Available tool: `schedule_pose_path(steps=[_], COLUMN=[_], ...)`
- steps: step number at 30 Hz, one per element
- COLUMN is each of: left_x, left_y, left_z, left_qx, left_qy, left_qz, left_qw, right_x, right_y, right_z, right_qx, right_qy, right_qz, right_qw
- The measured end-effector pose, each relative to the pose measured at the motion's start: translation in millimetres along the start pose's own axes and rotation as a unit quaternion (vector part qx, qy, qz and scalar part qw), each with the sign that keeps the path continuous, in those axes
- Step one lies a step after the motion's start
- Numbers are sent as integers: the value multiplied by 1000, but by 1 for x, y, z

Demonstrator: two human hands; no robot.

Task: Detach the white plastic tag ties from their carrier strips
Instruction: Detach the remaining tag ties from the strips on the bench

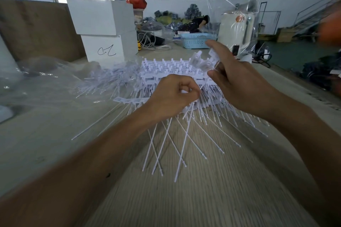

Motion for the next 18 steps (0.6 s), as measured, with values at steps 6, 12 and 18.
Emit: schedule_pose_path(steps=[6,12,18], left_x=[2,4,2], left_y=[-7,-11,-8], left_z=[6,7,3], left_qx=[36,13,3], left_qy=[-10,-16,-17], left_qz=[-23,-47,-40], left_qw=[999,999,999], right_x=[-3,-4,-16], right_y=[-9,-27,-22], right_z=[-15,-35,-53], right_qx=[32,125,416], right_qy=[53,109,192], right_qz=[-5,-77,-202], right_qw=[998,983,866])
Point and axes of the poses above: each hand's wrist, its own x-axis towards the middle knuckle, its own y-axis out of the palm, z = x × y, the point moved 10 cm from there along x, towards the middle knuckle, and after that the axes turned 5 degrees about x, right-handed, at the moved point
